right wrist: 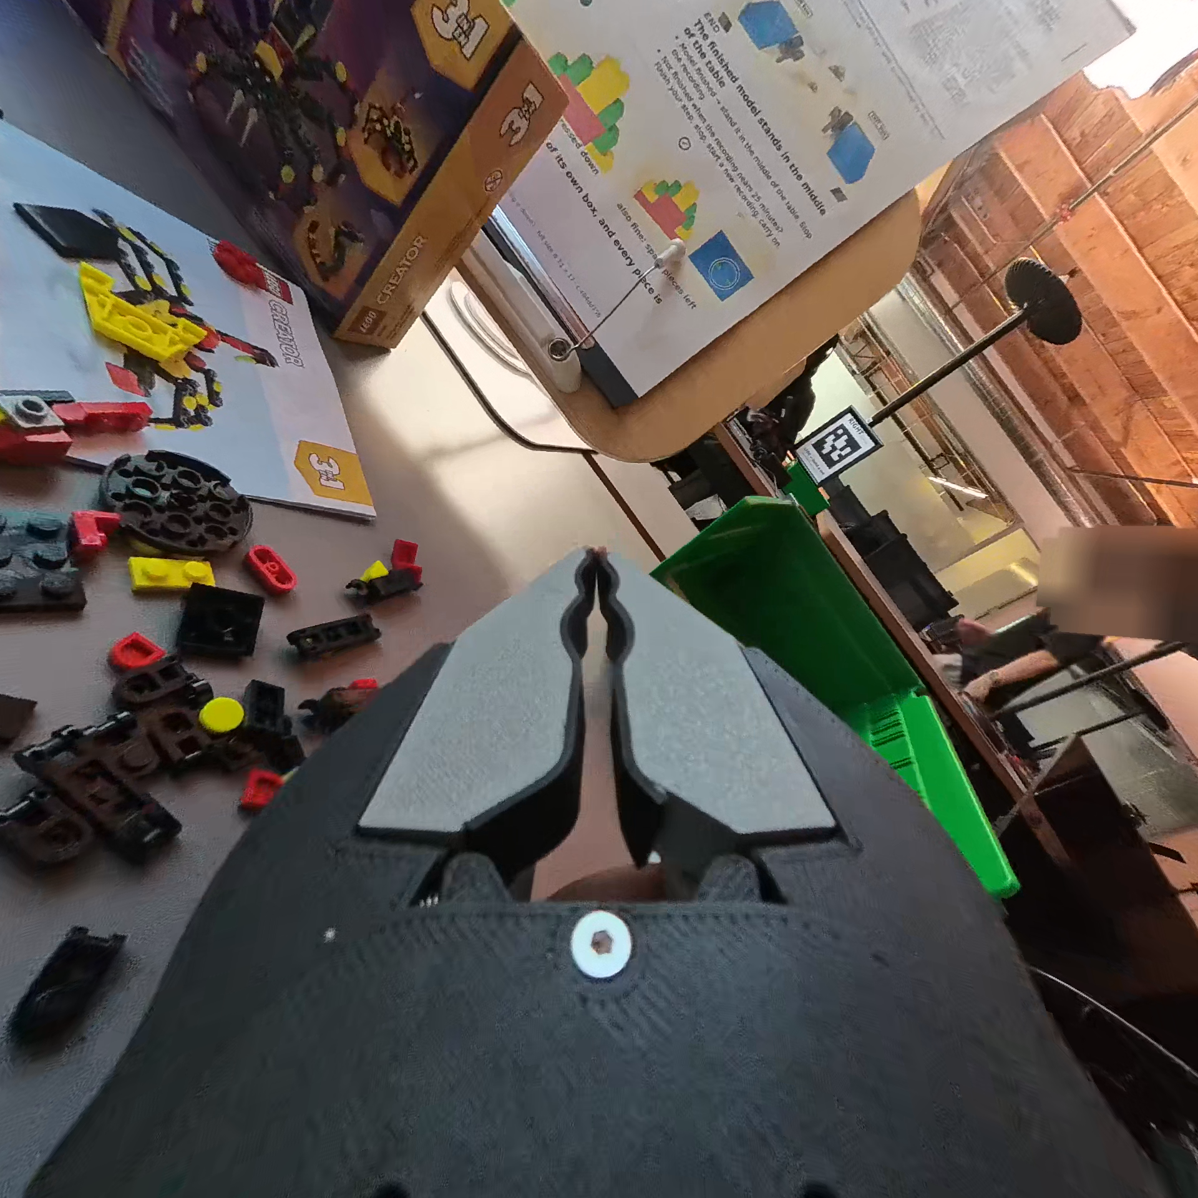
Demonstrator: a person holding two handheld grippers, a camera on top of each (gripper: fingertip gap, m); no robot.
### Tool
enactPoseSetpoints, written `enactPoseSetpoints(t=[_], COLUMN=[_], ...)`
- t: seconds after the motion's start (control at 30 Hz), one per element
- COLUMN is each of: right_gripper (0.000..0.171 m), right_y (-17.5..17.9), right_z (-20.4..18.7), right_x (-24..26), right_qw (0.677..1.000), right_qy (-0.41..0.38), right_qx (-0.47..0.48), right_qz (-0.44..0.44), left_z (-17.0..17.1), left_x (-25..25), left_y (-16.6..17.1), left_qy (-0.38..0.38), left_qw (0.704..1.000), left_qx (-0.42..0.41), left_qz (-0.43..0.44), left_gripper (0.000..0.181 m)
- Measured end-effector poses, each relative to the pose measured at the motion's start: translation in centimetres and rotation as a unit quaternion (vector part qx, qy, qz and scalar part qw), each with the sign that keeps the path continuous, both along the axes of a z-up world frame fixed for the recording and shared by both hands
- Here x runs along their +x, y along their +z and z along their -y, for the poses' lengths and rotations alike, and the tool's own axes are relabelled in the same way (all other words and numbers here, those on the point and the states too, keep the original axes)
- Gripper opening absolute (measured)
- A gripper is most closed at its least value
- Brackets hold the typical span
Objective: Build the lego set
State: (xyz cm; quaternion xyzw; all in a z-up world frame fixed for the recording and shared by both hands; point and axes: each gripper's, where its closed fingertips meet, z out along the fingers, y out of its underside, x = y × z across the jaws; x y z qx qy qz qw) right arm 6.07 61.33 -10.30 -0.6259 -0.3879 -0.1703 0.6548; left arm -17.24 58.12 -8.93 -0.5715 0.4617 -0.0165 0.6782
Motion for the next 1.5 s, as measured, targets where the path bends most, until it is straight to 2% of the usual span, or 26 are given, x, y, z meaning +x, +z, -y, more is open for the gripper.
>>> enactPoseSetpoints(t=[0.27, 0.47, 0.57, 0.67, 0.77, 0.83, 0.93, 1.03, 1.1, 1.2, 1.27, 1.37, 1.5], right_gripper=[0.0, 0.0, 0.0, 0.0, 0.003, 0.018, 0.035, 0.052, 0.055, 0.058, 0.07, 0.073, 0.062], right_y=[-0.5, -0.4, -0.7, -1.5, -1.7, -2.2, -2.8, -2.9, -2.4, -2.1, -2.7, -2.8, -1.2], right_z=[0.7, 3.5, 4.7, 5.1, 4.5, 3.5, 2.1, 0.9, 0.1, -0.9, -1.3, -1.2, -0.3], right_x=[2.3, 4.5, 4.8, 4.3, 3.7, 3.5, 2.4, 0.7, 0.1, -0.4, -0.6, -0.9, -0.9], right_qw=[0.987, 0.981, 0.982, 0.985, 0.986, 0.984, 0.979, 0.971, 0.971, 0.965, 0.952, 0.943, 0.948], right_qy=[-0.095, -0.166, -0.172, -0.163, -0.156, -0.155, -0.125, -0.08, -0.057, -0.029, -0.017, 0.006, 0.035], right_qx=[0.049, 0.031, 0.015, -0.019, -0.05, -0.088, -0.149, -0.196, -0.198, -0.215, -0.248, -0.266, -0.224], right_qz=[0.123, 0.093, 0.071, 0.054, 0.023, -0.008, -0.06, -0.111, -0.126, -0.15, -0.18, -0.201, -0.224], left_z=[0.8, 0.9, 1.7, 3.3, 2.0, 1.8, 0.6, -1.6, -2.6, -2.8, -2.4, -1.3, 0.3], left_x=[0.3, 0.1, 1.2, 2.9, 3.1, 3.8, 4.5, 4.7, 4.9, 5.7, 6.4, 6.3, 6.6], left_y=[0.3, 0.5, -1.4, -2.5, -3.6, -4.8, -5.5, -4.3, -3.8, -3.8, -3.9, -3.6, -3.5], left_qy=[0.029, 0.067, 0.029, -0.033, -0.002, -0.019, -0.04, -0.046, -0.06, -0.091, -0.106, -0.084, -0.097], left_qw=[0.999, 0.998, 0.997, 0.993, 0.987, 0.974, 0.956, 0.961, 0.962, 0.957, 0.954, 0.954, 0.952], left_qx=[0.03, 0.021, -0.072, -0.109, -0.138, -0.206, -0.273, -0.261, -0.253, -0.269, -0.278, -0.287, -0.288], left_qz=[-0.014, -0.003, -0.014, -0.042, -0.077, -0.086, -0.098, -0.084, -0.083, -0.061, -0.029, -0.028, -0.041], left_gripper=[0.0, 0.0, 0.0, 0.001, 0.033, 0.054, 0.056, 0.058, 0.059, 0.054, 0.047, 0.042, 0.035])
